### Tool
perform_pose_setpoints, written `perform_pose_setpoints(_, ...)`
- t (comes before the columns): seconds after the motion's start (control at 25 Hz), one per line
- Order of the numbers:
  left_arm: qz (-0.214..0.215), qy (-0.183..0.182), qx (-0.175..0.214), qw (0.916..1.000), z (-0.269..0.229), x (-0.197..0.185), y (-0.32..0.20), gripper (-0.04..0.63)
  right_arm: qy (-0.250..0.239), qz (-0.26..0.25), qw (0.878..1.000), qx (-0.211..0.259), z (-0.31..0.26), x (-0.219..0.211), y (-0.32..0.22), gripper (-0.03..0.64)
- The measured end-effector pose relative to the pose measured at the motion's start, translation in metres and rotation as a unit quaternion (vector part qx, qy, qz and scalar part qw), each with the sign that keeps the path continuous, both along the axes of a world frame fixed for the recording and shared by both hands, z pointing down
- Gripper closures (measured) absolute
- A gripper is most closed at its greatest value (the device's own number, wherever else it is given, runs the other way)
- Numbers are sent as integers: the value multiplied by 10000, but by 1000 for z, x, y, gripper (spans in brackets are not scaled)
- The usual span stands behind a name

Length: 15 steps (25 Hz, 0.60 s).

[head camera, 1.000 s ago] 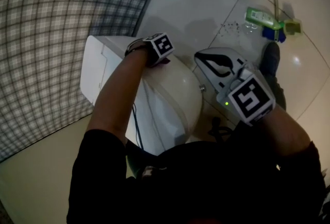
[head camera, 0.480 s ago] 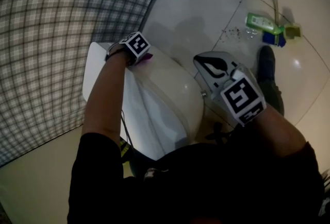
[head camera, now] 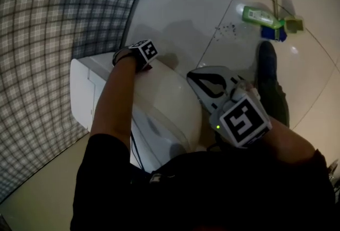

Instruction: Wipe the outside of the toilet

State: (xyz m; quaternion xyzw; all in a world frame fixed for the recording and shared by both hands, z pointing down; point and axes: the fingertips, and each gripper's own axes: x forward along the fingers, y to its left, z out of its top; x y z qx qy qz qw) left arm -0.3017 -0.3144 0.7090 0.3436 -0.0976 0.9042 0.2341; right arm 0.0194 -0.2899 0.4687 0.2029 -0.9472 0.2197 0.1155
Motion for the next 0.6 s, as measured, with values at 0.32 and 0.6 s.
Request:
perform_pose_setpoints(0.32,-172,1376,1268,9822,-45,72,-10,503,167,-191,9996,151,7,-7,15,627)
perform_pose_setpoints(0.6,-930,2778,3638,8842,-231,105,61,503,683,-26,9955,651,9,-4,41,626)
